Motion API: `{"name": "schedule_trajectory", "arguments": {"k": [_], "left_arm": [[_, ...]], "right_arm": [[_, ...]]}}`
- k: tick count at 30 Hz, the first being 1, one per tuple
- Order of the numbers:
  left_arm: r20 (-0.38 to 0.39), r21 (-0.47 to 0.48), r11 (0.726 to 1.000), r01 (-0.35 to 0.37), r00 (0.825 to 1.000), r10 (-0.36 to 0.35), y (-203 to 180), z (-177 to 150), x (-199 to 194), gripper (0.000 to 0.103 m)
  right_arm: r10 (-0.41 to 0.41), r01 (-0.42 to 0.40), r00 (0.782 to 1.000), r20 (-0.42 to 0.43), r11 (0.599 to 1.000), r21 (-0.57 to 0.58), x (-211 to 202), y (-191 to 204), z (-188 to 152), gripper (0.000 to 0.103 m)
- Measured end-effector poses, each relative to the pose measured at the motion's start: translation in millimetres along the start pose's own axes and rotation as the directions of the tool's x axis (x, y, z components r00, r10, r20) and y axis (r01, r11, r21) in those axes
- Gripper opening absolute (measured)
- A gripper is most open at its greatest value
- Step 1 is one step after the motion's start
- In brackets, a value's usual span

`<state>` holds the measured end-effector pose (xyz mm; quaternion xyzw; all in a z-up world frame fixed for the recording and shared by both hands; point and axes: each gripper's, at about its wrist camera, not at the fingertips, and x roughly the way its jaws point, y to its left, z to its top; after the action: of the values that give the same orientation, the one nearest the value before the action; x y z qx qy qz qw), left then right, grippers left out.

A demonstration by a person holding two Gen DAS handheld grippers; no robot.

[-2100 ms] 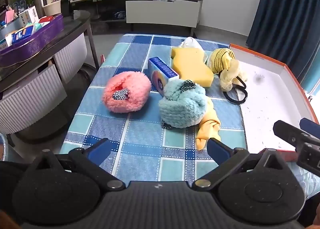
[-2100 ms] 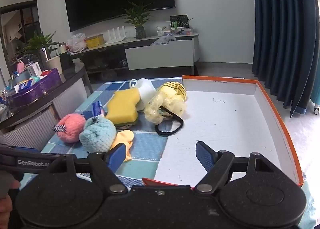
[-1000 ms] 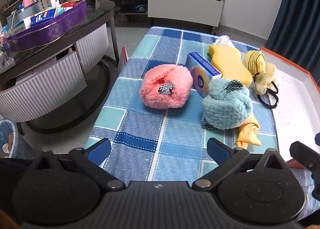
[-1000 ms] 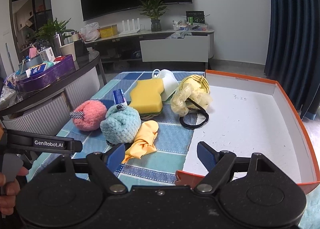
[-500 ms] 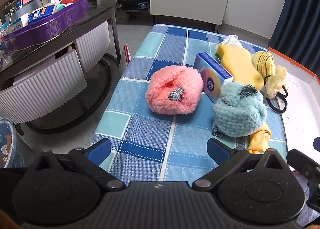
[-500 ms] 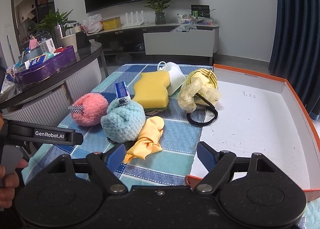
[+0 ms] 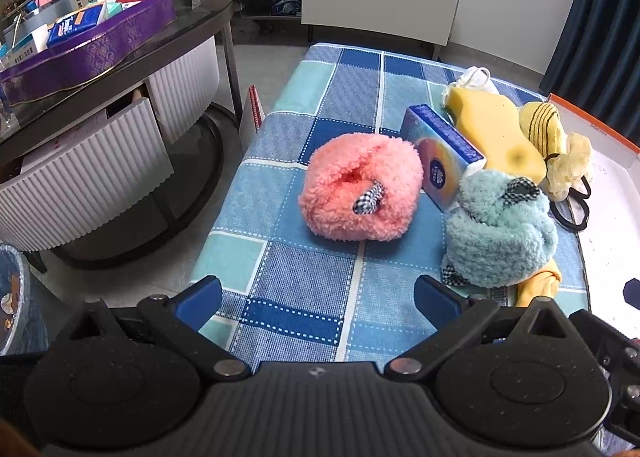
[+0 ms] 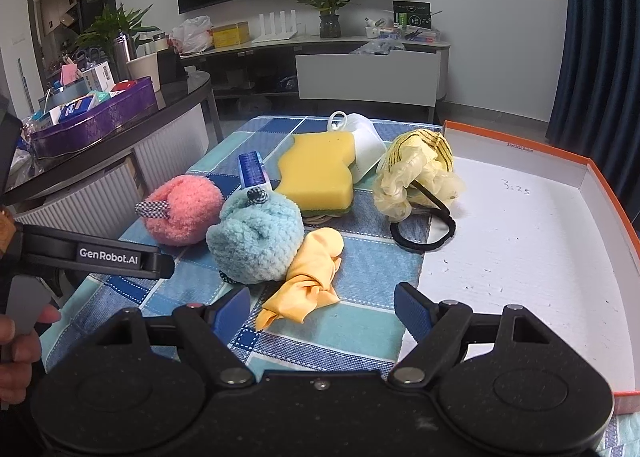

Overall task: Organize soft objects
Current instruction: 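Move left tool to pink pom-pom while right tool approaches light-blue knitted ball, then close left tool on pink pom-pom while right tool grasps light-blue knitted ball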

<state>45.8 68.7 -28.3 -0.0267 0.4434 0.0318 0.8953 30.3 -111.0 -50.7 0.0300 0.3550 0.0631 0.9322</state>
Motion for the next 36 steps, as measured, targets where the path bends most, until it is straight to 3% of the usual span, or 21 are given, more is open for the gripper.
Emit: {"name": "schedule_trajectory", "arguments": {"k": [18, 36], "left_arm": [[0.018, 0.026, 1.0, 0.006, 1.0, -0.007, 2.1, 24.6, 19.5, 0.103], [0.016, 0.108, 0.988, 0.114, 0.993, -0.116, -8.3, 43.9, 45.2, 0.103]], "right_arm": [[0.011, -0.011, 1.0, 0.006, 1.0, -0.027, 13.3, 8.9, 16.1, 0.093], [-0.007, 0.005, 1.0, -0.019, 0.998, -0.069, 36.4, 21.9, 27.9, 0.093]]}}
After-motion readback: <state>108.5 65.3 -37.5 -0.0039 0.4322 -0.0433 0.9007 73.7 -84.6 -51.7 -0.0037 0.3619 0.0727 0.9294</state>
